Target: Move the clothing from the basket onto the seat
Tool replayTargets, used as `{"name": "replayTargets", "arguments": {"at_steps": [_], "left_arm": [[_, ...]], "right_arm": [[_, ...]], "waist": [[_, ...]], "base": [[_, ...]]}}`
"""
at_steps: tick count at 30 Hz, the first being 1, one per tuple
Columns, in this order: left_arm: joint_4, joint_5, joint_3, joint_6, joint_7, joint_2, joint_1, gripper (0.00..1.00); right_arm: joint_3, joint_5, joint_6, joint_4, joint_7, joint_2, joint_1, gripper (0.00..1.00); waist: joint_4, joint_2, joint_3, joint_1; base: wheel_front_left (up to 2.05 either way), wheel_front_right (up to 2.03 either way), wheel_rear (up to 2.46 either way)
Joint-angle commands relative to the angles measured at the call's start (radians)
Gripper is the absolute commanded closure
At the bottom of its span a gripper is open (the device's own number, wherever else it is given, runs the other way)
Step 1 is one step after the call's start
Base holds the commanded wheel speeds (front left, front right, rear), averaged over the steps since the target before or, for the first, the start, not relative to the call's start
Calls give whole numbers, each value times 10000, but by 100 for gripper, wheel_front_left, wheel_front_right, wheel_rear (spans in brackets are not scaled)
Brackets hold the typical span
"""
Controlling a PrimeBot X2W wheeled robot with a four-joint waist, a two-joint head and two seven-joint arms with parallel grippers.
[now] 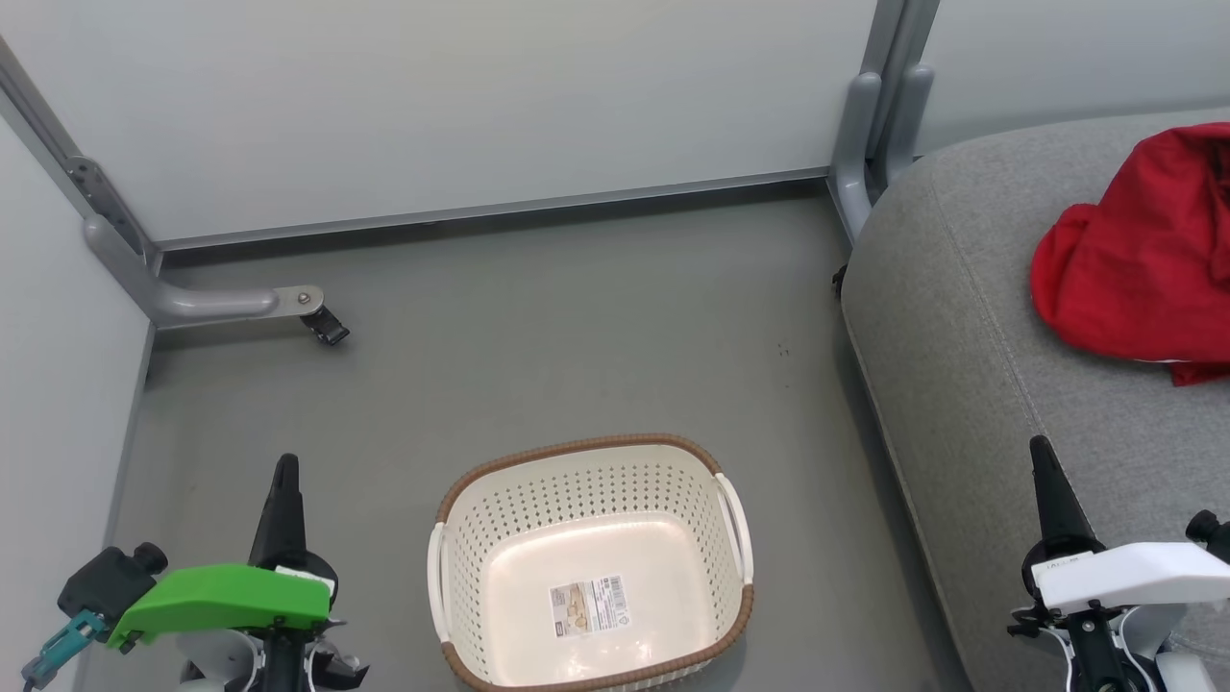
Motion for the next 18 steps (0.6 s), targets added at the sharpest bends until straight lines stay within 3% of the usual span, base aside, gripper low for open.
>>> {"name": "replayTargets", "arguments": {"at_steps": [1,18], "left_arm": [[-119,-311,70,-67,56,17,-165,100],[-174,-2140,351,-131,543,14,-188,100]], "right_arm": [[-2,300,-5,-31,76,-82,-219,100],[16,2152,-4,274,563,-99,-401,100]], "waist": [[-10,0,-9,0],[-126,0,-107,0]], "base": [[0,0,0],[0,0,0]]}}
